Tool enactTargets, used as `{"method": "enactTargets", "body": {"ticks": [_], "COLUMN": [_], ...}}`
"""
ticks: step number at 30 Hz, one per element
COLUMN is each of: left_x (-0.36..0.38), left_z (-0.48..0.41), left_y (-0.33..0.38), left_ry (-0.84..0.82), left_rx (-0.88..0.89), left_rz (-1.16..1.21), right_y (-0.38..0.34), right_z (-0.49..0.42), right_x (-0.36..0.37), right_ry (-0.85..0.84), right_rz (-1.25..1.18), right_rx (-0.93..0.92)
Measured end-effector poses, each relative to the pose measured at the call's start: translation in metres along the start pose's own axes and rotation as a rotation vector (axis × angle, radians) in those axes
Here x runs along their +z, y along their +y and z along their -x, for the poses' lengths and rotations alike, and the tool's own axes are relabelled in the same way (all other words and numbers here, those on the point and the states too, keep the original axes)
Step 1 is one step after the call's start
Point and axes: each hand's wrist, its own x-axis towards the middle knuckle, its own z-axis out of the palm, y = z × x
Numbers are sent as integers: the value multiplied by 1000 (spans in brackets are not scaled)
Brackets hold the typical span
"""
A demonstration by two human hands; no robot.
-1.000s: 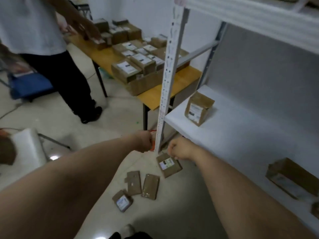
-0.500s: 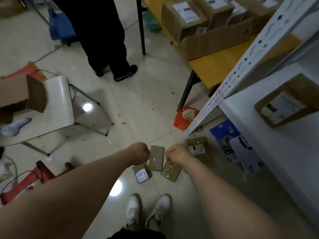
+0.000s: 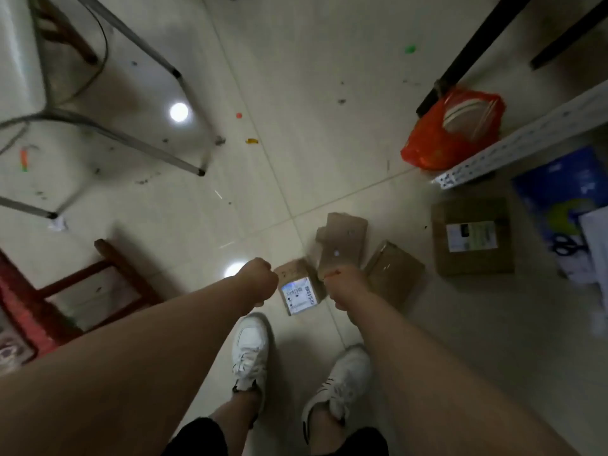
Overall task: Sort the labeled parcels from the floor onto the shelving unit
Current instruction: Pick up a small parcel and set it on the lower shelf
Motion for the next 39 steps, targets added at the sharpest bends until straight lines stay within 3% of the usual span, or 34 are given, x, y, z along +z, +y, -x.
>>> {"method": "enactTargets", "body": {"ticks": [4,8,12,15,18,23,25,28,33,35,39], "left_x": [27,46,56,56,36,-8,-25,-54,-99,-112,-155], "left_z": [-79,-140,-153,-136,-91,22,79,168,317,358,459], "left_y": [-21,-33,-27,-20,-7,42,67,104,150,160,183], "left_ry": [39,13,-85,-57,17,-264,-269,-185,172,210,-35], "left_rx": [-94,-173,-167,-122,22,269,399,537,831,925,1004], "left_rz": [124,279,249,293,300,340,266,129,-299,-358,-139], "right_y": [15,23,25,18,2,-31,-48,-83,-144,-160,-179], "right_z": [-77,-131,-142,-117,-72,35,82,162,309,351,454], "right_x": [35,58,71,64,39,-31,-63,-112,-177,-195,-241], "right_ry": [-15,-115,-157,-153,-112,-79,-63,-25,46,75,110], "right_rz": [34,-108,-256,-375,-498,-639,-756,-775,-706,-673,-715], "right_rx": [28,69,128,131,117,116,84,21,-201,-283,-440]}}
